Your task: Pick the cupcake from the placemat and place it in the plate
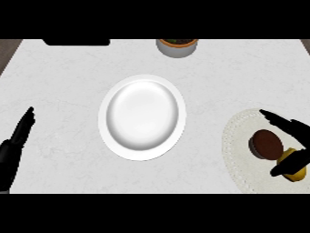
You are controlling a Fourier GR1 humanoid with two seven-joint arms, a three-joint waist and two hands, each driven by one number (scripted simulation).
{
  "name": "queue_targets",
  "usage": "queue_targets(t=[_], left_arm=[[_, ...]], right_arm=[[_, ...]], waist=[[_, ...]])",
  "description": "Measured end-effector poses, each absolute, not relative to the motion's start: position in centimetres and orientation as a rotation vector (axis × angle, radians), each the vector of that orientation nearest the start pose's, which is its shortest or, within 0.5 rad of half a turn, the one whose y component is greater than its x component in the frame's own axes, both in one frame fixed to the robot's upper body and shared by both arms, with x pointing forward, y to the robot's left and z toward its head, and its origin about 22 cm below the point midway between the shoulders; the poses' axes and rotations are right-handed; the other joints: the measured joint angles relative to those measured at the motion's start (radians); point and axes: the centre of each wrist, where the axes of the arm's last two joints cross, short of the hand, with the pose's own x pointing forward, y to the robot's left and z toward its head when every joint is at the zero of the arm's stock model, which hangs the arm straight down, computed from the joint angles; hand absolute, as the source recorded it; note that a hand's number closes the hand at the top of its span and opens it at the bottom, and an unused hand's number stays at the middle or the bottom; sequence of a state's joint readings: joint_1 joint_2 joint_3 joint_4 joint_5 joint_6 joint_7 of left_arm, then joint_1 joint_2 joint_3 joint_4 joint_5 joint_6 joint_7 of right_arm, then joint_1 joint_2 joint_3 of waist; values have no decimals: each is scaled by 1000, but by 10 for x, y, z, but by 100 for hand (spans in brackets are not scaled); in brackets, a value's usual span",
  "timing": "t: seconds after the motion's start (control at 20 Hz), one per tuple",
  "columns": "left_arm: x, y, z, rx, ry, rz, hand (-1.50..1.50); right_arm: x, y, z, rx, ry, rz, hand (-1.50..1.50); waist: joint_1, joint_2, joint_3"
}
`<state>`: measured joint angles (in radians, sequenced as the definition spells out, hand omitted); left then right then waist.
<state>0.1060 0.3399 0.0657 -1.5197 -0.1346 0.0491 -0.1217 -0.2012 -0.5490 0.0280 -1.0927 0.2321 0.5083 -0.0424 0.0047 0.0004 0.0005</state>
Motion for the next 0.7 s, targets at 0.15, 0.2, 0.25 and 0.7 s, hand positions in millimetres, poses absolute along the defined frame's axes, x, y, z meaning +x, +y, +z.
queue_targets(t=[0.15,0.2,0.25,0.7], left_arm=[[216,341,-4,471,-1516,-293,0],[215,341,-3,468,-1518,-293,0],[213,339,-5,470,-1519,-292,0],[216,339,0,471,-1516,-293,0]], right_arm=[[278,-377,-2,-160,-1087,812,150],[278,-376,-4,-158,-1097,807,150],[277,-374,-6,-160,-1108,812,150],[279,-369,-12,-224,-1157,802,150]], waist=[[-3,-1,-2],[-3,-2,-3],[-3,-3,-5],[-3,-3,-4]])
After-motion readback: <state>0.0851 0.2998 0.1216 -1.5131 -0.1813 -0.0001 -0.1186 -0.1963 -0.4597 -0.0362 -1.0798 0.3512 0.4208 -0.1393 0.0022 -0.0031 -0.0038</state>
